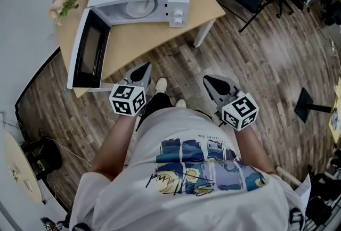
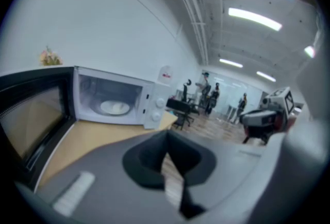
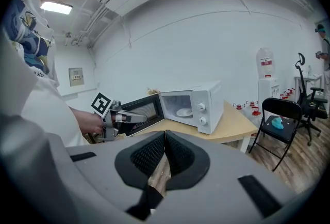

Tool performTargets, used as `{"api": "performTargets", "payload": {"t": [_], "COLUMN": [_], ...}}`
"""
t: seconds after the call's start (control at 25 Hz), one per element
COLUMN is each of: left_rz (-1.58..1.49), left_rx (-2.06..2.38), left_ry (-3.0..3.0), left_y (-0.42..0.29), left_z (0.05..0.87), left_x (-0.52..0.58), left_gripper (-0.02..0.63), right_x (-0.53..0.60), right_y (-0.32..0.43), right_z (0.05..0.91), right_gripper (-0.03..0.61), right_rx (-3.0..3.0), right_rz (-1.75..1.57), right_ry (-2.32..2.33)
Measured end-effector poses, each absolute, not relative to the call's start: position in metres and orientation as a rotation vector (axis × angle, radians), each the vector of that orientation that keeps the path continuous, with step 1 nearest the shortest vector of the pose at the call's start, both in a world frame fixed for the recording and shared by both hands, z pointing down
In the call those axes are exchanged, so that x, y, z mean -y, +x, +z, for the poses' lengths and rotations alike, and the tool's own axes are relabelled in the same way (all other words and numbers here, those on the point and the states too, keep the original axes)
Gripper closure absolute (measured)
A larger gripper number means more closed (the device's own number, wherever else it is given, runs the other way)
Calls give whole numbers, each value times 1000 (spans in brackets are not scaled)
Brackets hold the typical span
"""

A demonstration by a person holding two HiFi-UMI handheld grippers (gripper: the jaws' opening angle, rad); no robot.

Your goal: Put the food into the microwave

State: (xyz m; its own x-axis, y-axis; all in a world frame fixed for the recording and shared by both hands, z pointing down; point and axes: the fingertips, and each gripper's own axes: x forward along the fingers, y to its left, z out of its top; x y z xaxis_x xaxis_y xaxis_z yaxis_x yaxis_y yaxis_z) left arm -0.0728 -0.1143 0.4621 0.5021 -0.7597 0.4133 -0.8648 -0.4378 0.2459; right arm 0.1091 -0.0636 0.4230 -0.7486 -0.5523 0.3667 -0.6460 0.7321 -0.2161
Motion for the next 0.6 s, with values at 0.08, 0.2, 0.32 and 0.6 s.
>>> {"api": "performTargets", "payload": {"t": [0.08, 0.2, 0.32, 0.6], "left_rz": [343, 353, 362, 359], "left_rx": [1345, 1345, 1348, 1364], "left_ry": [2330, 2343, 2353, 2346], "left_y": [-72, -71, -72, -77], "left_z": [461, 459, 458, 459], "left_x": [113, 110, 109, 108], "left_gripper": [606, 606, 606, 606], "right_x": [63, 62, 61, 61], "right_y": [109, 107, 105, 101], "right_z": [422, 421, 421, 417], "right_gripper": [571, 571, 571, 571], "right_rx": [2659, 2661, 2663, 2679], "right_rz": [477, 471, 464, 453], "right_ry": [935, 929, 923, 918]}}
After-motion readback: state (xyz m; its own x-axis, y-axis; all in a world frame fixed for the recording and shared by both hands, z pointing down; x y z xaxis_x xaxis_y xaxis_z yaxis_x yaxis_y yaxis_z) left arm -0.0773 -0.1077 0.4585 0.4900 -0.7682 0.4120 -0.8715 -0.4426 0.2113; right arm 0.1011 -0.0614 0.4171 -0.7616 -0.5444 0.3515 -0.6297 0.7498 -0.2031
